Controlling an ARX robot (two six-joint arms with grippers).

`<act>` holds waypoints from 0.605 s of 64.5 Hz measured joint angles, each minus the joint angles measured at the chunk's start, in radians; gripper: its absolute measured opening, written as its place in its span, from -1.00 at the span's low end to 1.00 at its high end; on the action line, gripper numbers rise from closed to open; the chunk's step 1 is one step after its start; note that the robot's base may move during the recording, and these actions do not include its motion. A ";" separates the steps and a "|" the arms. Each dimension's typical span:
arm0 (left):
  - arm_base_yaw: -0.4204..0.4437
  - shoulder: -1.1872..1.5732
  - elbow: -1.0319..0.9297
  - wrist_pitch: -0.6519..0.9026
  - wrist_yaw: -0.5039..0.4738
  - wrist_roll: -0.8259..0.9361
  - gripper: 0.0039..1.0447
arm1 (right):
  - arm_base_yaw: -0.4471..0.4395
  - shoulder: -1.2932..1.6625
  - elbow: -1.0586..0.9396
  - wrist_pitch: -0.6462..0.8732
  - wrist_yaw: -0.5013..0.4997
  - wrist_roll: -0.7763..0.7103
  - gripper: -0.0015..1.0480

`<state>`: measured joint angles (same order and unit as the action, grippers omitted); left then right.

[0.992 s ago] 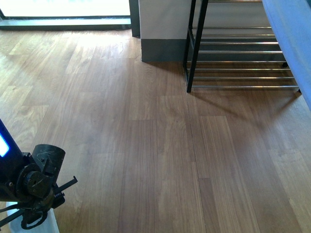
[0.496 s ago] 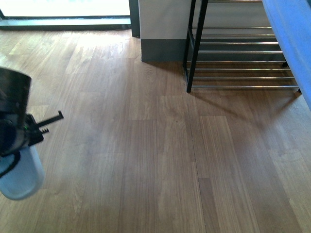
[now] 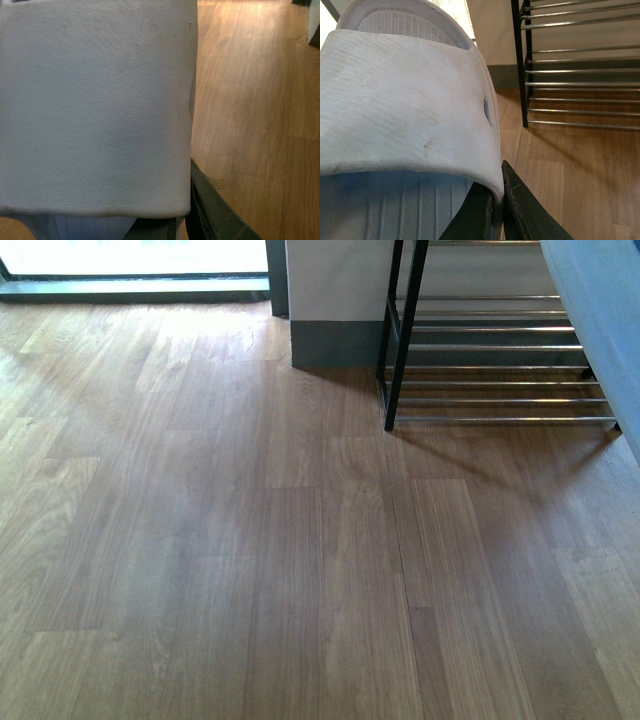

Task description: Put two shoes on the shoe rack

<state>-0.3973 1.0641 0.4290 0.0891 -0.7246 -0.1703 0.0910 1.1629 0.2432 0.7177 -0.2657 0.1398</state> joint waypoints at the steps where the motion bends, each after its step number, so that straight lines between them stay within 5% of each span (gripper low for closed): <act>1: -0.004 -0.010 -0.002 -0.005 -0.003 0.002 -0.97 | 0.000 0.000 0.000 0.000 0.000 0.000 -0.97; 39: -0.016 -0.045 -0.007 -0.018 -0.012 0.013 -0.97 | 0.001 -0.002 0.000 0.000 -0.004 0.000 -0.97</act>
<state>-0.4133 1.0191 0.4217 0.0715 -0.7364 -0.1574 0.0921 1.1614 0.2432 0.7177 -0.2699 0.1398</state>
